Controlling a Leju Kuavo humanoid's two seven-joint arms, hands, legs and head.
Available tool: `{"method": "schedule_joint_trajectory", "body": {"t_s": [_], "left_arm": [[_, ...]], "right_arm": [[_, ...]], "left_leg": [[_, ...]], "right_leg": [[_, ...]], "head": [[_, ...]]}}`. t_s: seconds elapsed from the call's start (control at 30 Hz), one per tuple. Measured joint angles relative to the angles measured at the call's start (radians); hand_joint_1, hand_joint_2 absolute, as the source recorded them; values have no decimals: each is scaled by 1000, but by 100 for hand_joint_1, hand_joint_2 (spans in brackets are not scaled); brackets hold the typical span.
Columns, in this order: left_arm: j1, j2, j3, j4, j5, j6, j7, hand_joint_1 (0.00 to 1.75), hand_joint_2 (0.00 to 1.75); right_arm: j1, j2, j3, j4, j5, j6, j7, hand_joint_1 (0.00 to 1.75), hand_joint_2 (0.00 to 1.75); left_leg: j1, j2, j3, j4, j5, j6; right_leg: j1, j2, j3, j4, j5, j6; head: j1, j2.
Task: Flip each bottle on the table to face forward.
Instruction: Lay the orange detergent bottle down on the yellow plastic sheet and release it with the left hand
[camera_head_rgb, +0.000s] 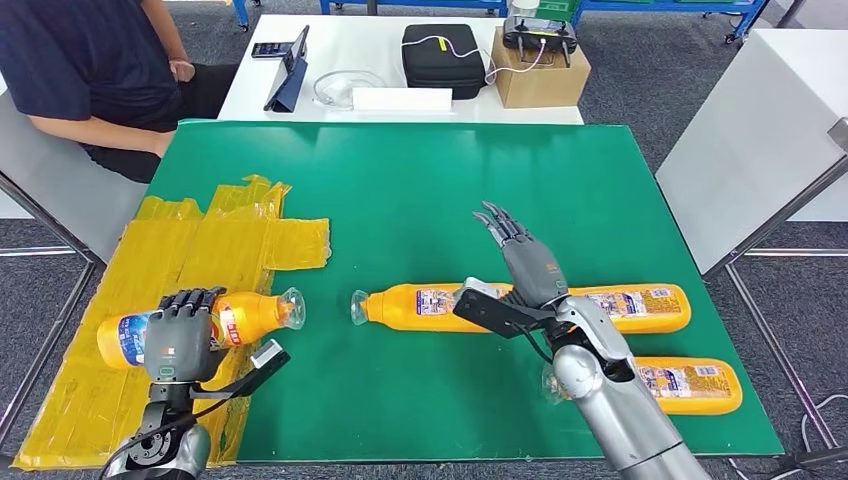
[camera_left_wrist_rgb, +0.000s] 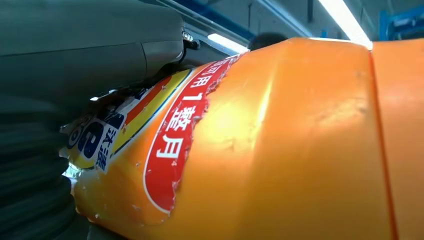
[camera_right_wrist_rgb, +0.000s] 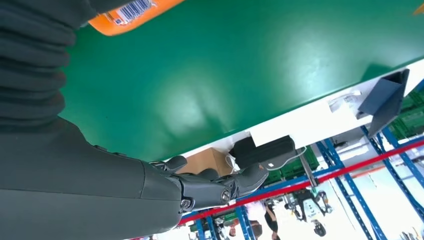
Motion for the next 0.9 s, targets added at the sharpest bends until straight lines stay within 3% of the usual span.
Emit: {"method": "schedule_joint_trajectory", "body": {"t_s": [0.13, 0.27, 0.33, 0.47, 0.7, 0.9], "left_arm": [[-82, 37, -18, 183, -6, -42, 52, 172, 175], [-189, 66, -47, 348, 11, -95, 52, 0, 175], [-233, 81, -63, 410, 20, -112, 40, 0, 175], [-289, 107, -77, 493, 73, -145, -35, 0, 0], [-339, 171, -78, 568, 223, -258, -268, 0, 0], [-347, 197, -78, 583, 256, -277, -311, 0, 0]], "right_arm": [[-72, 19, 30, 96, -29, 47, 7, 0, 175], [-161, 65, 72, 245, -57, 93, 8, 0, 175], [-197, 88, 93, 319, -69, 106, 0, 0, 175], [-246, 121, 127, 437, -83, 123, -11, 0, 175], [-290, 172, 188, 617, -80, 158, -20, 0, 175], [-305, 192, 219, 693, -76, 162, -21, 0, 175]], "left_leg": [[0, 0, -1, 0, 0, 0], [0, -6, 0, 0, 3, -1], [0, -10, 0, 0, 4, -3], [0, -12, 0, 0, 7, -5], [0, -12, 0, 0, 12, -7], [0, -12, 0, 0, 13, -7]], "right_leg": [[0, 0, 0, 0, 0, 0], [0, -4, 1, 1, 0, 0], [0, -7, 2, 2, 0, 0], [0, -9, 2, 4, 1, -2], [0, -9, -1, 7, 5, -7], [0, -9, -1, 7, 5, -7]], "head": [[0, 0], [0, 0], [0, 0], [0, 0], [0, 0], [0, 0]]}}
